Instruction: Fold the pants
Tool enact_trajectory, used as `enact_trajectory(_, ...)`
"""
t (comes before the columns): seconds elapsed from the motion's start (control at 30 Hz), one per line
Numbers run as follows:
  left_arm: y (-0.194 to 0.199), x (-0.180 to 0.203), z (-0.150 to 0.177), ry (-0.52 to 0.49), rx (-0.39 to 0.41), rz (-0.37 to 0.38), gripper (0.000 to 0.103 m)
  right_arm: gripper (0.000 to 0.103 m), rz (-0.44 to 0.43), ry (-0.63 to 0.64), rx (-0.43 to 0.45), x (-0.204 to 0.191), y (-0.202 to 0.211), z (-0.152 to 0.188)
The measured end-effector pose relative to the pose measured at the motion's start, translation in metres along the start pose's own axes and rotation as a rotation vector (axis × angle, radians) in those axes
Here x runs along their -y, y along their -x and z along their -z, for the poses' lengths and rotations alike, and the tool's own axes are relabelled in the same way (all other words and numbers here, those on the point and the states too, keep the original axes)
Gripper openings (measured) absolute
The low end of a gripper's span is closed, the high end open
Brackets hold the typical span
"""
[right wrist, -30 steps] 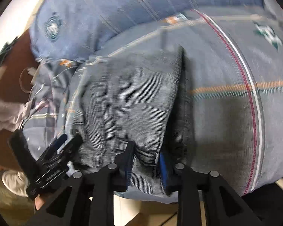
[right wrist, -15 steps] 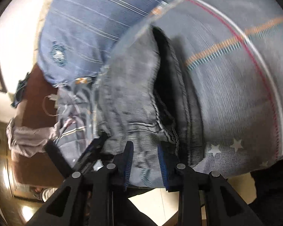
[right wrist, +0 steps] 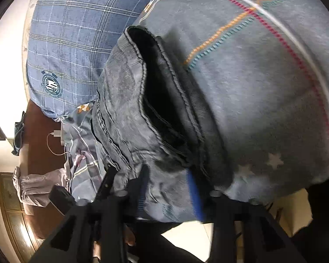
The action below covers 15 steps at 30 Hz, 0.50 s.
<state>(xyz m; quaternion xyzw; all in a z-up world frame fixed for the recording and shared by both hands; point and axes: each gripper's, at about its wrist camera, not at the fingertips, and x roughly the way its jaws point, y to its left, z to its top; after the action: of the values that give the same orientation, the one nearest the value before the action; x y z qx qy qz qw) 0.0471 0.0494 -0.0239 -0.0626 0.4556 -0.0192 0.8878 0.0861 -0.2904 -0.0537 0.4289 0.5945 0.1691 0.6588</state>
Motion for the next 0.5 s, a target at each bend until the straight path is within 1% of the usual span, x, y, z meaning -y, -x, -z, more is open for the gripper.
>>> enact_trajectory(0.07,0.0,0.0,-0.001,-0.006,-0.002,0.0,0.103,0.051,-0.009,0.024,0.029,-0.006,0.002,0.0)
enact_trajectory(0.1,0.0,0.0,-0.001,-0.008,-0.002,0.0,0.103,0.034,-0.007,0.067,0.063,-0.012,0.008,0.001)
enact_trajectory(0.13,0.0,-0.001,-0.001,-0.008,-0.003,0.004,0.103,0.02,-0.006,0.092,0.077,-0.017,0.012,0.002)
enact_trajectory(0.23,0.0,0.0,0.0,-0.004,-0.001,0.005,0.103,0.017,-0.001,0.192,0.113,-0.043,0.024,0.01)
enact_trajectory(0.33,0.002,-0.001,-0.002,-0.008,-0.002,0.008,0.103,0.017,-0.024,0.25,0.141,-0.068,0.036,0.02)
enact_trajectory(0.4,0.011,-0.002,-0.005,-0.006,0.003,0.0,0.103,0.016,-0.029,0.275,0.162,-0.079,0.045,0.029)
enact_trajectory(0.47,0.029,-0.007,-0.01,0.007,0.044,-0.028,0.103,0.016,-0.033,0.279,0.182,-0.076,0.053,0.039)
enact_trajectory(0.5,0.036,-0.01,-0.012,0.015,0.067,-0.035,0.103,0.016,-0.027,0.274,0.196,-0.069,0.059,0.044)
